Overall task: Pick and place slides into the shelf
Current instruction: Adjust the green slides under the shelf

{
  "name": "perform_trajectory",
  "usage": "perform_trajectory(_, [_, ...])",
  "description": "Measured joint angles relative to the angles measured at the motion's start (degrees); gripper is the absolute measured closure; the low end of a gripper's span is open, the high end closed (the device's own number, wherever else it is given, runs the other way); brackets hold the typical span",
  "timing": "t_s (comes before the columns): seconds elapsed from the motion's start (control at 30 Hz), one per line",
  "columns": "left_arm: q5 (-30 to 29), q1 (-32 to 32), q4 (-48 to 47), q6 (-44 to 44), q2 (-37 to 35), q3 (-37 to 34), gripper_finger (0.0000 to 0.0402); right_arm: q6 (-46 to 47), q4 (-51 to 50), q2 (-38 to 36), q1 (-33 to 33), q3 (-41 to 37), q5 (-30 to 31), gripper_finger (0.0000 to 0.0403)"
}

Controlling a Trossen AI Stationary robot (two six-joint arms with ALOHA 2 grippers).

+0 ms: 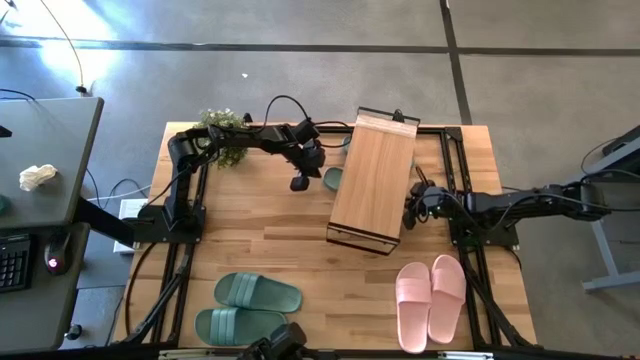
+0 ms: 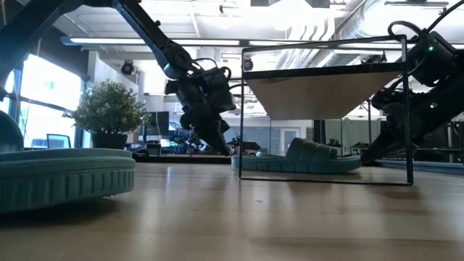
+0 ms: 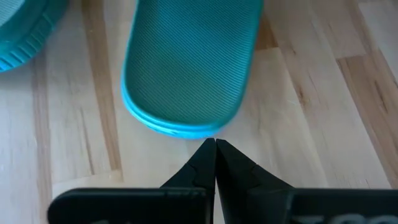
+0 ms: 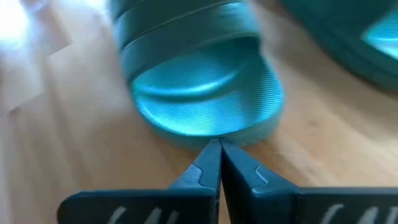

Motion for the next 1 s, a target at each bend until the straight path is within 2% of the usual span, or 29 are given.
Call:
perform_trajectory(0.23, [0.06, -0.02, 2.34, -2.86, 0.02, 0.0, 0.0402, 1.71, -0.34, 0.0, -2.41, 0.0, 1.37, 0.0403])
perform_trajectory(0.47, [1.59, -0.04, 1.93, -1.59, 0.0, 0.0, 0.0402, 3.25, -1.83, 0.02, -4.72, 0.0, 1.34, 0.0403])
perform_trajectory(0.6, [2.08, 0.04, -2.3, -0.95, 0.0, 0.49, 0.0402, 3.13, -1.73, 0.0, -5.0, 0.0, -2.36, 0.0403])
perform_trajectory(0.8, [-0.22, -0.39, -12.15, -1.57, 1.21, 4.63, 0.0402, 3.03, -0.09, 0.01, -4.97, 0.0, -5.95, 0.0403])
perform_trajectory(1.0, [1.2, 0.96, -13.41, -8.37, 4.85, 8.84, 0.0402, 3.09, 0.38, -0.16, -4.95, 0.0, -7.29, 0.0403])
